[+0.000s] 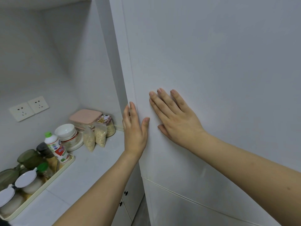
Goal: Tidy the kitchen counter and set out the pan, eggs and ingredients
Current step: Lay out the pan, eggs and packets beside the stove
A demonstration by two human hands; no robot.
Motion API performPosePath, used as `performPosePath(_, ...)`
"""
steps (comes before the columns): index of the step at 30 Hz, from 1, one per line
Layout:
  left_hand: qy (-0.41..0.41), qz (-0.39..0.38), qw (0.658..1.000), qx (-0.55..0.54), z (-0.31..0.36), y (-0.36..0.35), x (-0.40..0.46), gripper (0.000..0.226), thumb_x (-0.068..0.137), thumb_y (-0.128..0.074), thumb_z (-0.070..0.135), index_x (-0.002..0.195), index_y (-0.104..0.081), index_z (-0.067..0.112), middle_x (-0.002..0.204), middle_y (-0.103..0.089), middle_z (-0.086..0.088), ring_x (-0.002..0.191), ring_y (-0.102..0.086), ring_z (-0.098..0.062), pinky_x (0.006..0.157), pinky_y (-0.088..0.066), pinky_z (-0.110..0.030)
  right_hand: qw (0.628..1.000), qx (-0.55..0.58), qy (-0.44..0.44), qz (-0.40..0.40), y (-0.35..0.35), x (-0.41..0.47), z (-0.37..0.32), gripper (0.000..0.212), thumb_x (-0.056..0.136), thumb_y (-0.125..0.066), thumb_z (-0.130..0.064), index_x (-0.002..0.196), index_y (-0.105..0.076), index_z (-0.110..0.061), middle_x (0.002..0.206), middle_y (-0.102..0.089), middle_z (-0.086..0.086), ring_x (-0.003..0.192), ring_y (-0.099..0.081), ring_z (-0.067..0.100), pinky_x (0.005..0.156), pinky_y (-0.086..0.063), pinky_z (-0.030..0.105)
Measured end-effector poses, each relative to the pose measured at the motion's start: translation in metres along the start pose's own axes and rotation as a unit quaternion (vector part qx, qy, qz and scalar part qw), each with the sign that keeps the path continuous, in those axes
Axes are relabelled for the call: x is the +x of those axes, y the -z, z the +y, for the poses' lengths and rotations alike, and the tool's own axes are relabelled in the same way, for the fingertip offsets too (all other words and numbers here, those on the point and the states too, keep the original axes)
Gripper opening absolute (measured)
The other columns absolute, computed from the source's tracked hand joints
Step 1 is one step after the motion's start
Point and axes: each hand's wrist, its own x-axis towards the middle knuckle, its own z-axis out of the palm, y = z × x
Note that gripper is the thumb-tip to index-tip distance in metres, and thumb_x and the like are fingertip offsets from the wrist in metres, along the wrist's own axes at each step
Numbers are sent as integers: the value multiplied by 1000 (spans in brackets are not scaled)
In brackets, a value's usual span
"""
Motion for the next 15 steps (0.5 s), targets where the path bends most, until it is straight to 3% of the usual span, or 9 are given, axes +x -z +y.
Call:
performPosePath(4,-1,10,1000,-21,-3,-8,3,77,95,-27,58,153,-4,13,158,-6,-14,138,-1,4,109,0,-3,1000,-10,10,-6,-3,1,-1,83,89,-48,-45,150,-16,1,158,-13,16,146,-12,32,118,-3,48)
performPosePath(15,8,-4,1000,-25,1,-5,2,70,99,-42,33,153,-5,7,159,-2,-15,132,1,14,99,0,7,999,-6,-23,-21,0,0,-10,76,90,-49,-36,150,-17,0,159,-14,13,146,-13,30,119,-3,46)
